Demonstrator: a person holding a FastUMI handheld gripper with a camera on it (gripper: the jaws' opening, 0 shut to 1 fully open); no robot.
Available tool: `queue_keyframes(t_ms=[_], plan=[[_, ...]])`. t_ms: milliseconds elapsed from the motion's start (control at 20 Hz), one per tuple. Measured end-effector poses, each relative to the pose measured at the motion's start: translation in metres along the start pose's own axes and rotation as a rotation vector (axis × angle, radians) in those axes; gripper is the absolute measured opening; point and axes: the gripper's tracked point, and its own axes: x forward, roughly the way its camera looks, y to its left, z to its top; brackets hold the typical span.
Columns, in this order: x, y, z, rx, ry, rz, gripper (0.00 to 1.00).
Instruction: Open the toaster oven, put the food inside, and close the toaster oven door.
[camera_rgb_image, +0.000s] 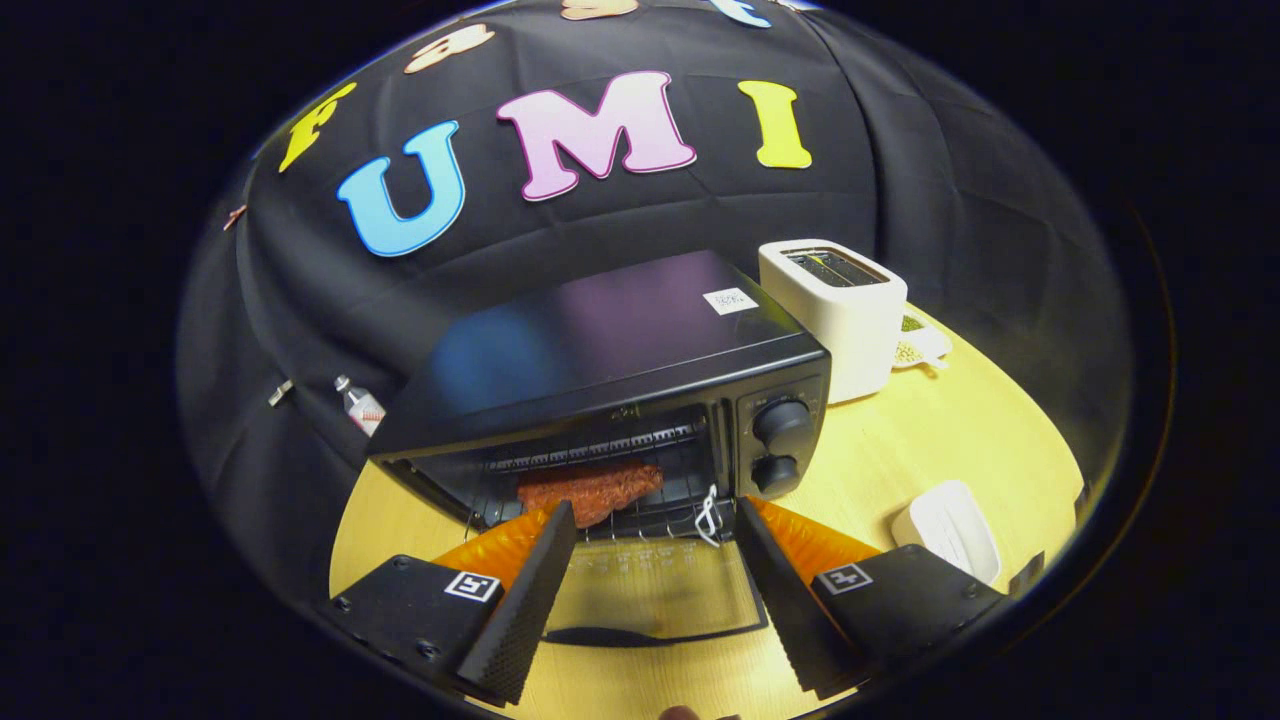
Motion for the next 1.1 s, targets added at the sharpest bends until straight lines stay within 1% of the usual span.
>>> queue_keyframes(t_ms=[100, 300, 400, 500, 600, 750, 950, 1100], plan=[[-0.017, 0.004, -0.011, -0.032, 0.022, -0.004, 0.98], [-0.045, 0.023, -0.052, -0.121, 0.111, 0.036, 0.98], [-0.052, 0.029, -0.076, -0.142, 0.169, 0.05, 0.99], [-0.057, 0.032, -0.101, -0.137, 0.241, 0.054, 0.99], [-0.056, 0.036, -0.12, -0.152, 0.289, 0.053, 0.99], [-0.055, 0.037, -0.154, -0.206, 0.37, 0.043, 0.99], [-0.04, 0.036, -0.184, -0.261, 0.45, 0.014, 0.99], [-0.023, 0.036, -0.194, -0.272, 0.467, -0.018, 0.99]])
